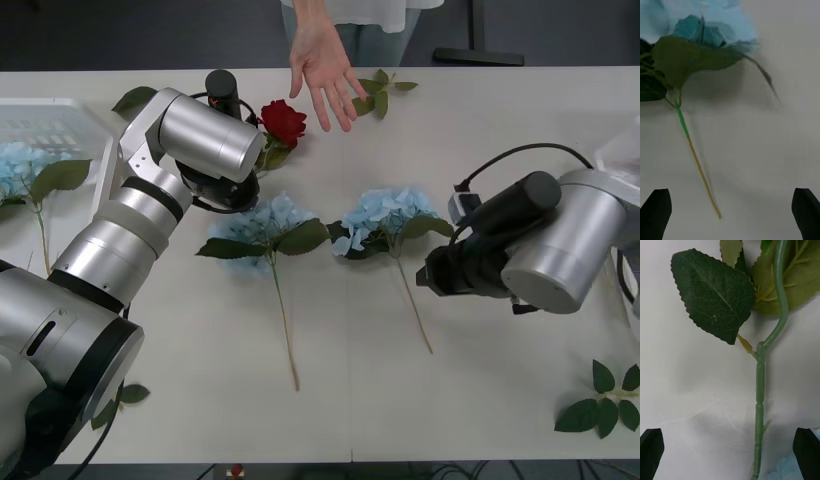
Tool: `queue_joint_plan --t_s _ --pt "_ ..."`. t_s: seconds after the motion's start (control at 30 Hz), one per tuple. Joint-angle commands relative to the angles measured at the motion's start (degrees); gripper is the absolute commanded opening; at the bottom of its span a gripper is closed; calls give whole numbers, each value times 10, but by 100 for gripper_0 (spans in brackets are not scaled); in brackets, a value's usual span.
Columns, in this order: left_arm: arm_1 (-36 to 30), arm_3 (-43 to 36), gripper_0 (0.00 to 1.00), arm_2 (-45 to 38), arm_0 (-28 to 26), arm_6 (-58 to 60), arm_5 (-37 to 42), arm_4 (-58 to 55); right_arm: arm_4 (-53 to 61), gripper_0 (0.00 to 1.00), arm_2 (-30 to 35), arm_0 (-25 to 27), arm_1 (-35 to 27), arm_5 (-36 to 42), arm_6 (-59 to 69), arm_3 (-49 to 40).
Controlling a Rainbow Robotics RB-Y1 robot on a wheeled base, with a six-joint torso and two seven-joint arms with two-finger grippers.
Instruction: Place the red flowers into the right box and the blue flowers into the left box. If a person shows an open palm, hand one flower to the person first, then continue sorting.
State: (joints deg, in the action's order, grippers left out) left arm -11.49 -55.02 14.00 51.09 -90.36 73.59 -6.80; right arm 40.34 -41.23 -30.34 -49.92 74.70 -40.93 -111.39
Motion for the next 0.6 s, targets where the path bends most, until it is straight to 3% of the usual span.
queue_joint_plan --t_s 0.03,0.37,0.6 --pt "9 -8 100 -12 -1 -18 -1 2 -36 93 -31 -38 38 1 63 30" --pt "9 -8 100 -12 -1 -18 -1 2 -102 93 -78 -77 120 -32 87 157" --pt "9 -8 100 -12 -1 -18 -1 2 -132 94 -120 -89 135 -65 91 196"
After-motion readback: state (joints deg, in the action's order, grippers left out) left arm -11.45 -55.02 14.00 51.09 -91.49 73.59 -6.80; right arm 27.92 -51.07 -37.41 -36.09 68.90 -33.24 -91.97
